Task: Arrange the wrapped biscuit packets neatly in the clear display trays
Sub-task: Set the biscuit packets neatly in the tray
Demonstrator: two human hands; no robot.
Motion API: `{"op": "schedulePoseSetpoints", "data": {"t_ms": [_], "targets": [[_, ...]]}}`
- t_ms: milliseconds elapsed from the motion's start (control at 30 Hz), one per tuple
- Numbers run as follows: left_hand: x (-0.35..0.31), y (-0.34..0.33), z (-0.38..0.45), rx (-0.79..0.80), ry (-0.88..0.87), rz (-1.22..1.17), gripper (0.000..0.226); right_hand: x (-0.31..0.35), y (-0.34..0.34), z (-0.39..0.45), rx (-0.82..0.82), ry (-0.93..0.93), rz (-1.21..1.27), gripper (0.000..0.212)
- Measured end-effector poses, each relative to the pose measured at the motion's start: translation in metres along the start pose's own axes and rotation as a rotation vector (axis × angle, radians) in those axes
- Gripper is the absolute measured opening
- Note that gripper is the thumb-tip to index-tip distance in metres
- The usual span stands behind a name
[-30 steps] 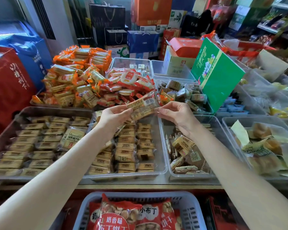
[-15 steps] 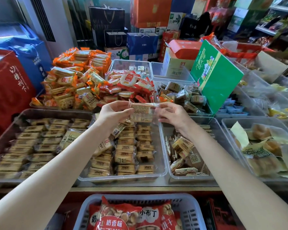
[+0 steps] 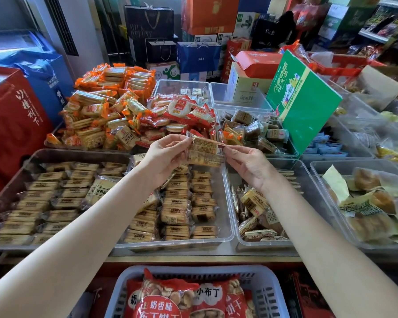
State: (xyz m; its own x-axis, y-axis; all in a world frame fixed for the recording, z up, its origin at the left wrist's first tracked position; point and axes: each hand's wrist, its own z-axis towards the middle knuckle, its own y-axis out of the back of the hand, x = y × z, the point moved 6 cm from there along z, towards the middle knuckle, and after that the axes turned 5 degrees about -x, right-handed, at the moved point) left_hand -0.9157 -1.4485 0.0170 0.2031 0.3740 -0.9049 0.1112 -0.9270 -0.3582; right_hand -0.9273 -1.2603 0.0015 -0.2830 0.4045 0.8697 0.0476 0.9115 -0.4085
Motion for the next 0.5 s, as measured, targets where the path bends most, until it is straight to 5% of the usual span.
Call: {"op": "schedulePoseSetpoints", "data": {"t_ms": [100,267,500], "targets": [[-0.002,0.004,0.001,0.022,-0.004,0.092,0.01,-0.001,0.003,0.0,-0.021,-0.087,0.104,0.007],[0.002,0.009,0.004,0.026,0.011,0.291,0.013,0.0,0.007,0.003,-0.088,-0.04,-0.066,0.013],[0.026,0.011,0.002,0.177,0.197,0.402,0.005,-0.009,0.018,0.01,-0.133,-0.002,-0.123,0.019]]}}
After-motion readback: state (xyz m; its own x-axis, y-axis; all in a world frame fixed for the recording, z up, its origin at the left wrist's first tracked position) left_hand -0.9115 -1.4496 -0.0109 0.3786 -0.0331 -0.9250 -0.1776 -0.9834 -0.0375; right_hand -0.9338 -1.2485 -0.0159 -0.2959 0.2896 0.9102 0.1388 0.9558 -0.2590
